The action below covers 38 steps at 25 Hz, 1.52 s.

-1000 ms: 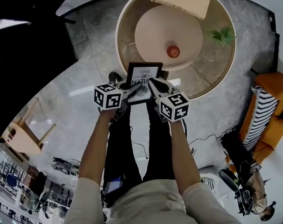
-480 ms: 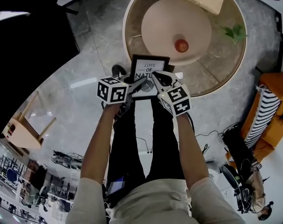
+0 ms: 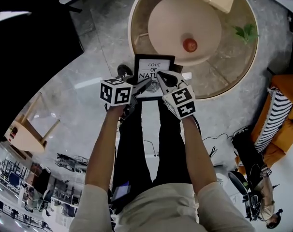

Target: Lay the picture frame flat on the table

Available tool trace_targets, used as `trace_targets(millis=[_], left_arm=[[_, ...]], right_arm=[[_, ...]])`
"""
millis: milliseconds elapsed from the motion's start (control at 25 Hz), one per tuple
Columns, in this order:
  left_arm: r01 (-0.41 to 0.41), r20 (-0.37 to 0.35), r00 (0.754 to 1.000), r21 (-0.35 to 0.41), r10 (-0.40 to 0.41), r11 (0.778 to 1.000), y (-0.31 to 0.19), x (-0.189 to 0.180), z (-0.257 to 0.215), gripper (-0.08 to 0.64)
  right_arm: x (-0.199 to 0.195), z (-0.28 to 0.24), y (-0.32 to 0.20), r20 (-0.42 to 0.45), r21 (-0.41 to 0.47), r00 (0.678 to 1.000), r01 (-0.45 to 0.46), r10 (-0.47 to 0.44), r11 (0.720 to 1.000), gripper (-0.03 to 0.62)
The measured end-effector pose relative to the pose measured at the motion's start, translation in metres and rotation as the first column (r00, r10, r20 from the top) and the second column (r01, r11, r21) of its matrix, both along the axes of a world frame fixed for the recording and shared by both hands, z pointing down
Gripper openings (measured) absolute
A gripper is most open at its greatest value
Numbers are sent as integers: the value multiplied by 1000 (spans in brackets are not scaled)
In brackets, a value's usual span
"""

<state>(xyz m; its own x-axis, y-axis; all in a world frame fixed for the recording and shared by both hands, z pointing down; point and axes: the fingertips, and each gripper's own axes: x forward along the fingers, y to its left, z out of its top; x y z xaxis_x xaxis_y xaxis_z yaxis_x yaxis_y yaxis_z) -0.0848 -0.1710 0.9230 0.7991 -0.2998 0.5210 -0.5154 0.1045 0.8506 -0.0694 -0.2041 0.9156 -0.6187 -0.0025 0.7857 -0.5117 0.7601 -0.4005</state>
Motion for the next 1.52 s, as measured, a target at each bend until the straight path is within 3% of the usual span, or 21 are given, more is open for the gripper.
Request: trace_targets(millis=[200, 440, 680, 880, 1240, 1520], left_arm=[[-9, 48, 999, -16, 9, 1000, 7, -4, 7, 120], [-2, 73, 997, -38, 5, 999, 6, -5, 8, 130], [-47, 141, 989, -35, 51, 998, -3, -2, 7, 144], [-74, 140, 987, -28, 77, 997, -12, 5, 6, 144], [-56, 114, 992, -24, 59, 998, -35, 23, 3, 143], [-87, 184, 979, 6, 85, 996, -57, 28, 5, 143]], right_arm=[[3, 2, -2, 12, -14, 1000, -22, 22, 1000, 34], [5, 3, -3, -6, 5, 1000, -11, 11, 1000, 34], [15, 3, -17, -21, 42, 998, -59, 60, 997, 34], [35, 5, -37, -26, 50, 993, -111, 113, 993, 34], [55, 4, -62, -35, 91, 996, -79, 83, 993, 34], [83, 8, -80, -53, 99, 984, -166, 172, 981, 34]])
